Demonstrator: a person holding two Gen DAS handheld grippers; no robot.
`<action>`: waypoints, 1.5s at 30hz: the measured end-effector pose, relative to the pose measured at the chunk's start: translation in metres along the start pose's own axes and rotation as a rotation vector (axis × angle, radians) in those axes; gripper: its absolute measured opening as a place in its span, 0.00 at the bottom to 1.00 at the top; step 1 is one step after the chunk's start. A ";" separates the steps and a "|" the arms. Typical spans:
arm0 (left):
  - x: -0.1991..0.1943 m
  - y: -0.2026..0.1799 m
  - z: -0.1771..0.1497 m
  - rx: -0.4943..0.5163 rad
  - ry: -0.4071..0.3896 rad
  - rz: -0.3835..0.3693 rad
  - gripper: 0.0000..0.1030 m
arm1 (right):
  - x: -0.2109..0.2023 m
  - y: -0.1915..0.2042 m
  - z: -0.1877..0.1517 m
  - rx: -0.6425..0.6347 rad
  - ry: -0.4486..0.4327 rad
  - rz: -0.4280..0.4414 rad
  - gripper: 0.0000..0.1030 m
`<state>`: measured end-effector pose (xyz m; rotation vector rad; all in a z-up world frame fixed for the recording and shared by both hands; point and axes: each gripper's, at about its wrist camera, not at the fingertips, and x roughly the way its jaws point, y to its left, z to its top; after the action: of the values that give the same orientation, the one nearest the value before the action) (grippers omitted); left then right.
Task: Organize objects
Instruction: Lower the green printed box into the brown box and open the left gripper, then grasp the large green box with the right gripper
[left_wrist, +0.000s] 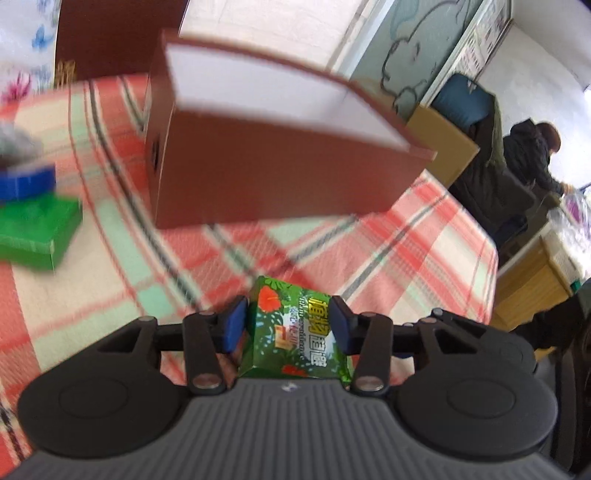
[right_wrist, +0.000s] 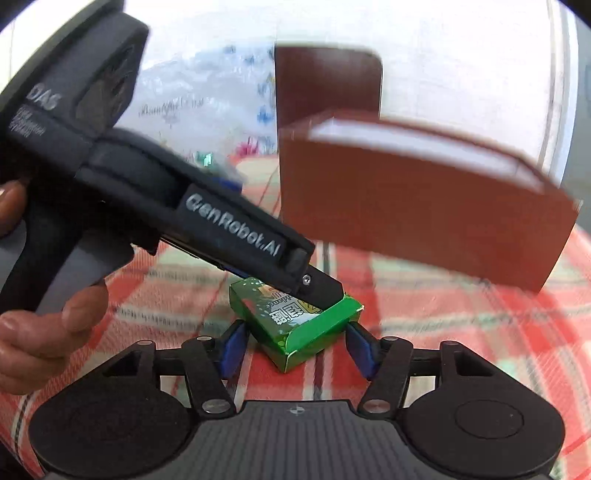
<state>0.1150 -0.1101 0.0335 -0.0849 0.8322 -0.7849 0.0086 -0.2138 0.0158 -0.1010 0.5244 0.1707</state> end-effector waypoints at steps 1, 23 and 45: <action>-0.006 -0.006 0.008 0.017 -0.033 0.000 0.48 | -0.005 -0.001 0.006 -0.018 -0.036 -0.021 0.56; 0.011 -0.029 0.101 0.083 -0.243 0.142 0.67 | -0.001 -0.101 0.060 0.199 -0.203 -0.216 0.71; -0.036 -0.059 0.014 0.133 -0.171 0.113 0.67 | -0.084 -0.056 0.008 0.397 -0.044 -0.244 0.71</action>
<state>0.0746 -0.1318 0.0869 0.0135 0.6163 -0.7135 -0.0487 -0.2786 0.0680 0.2253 0.4891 -0.1708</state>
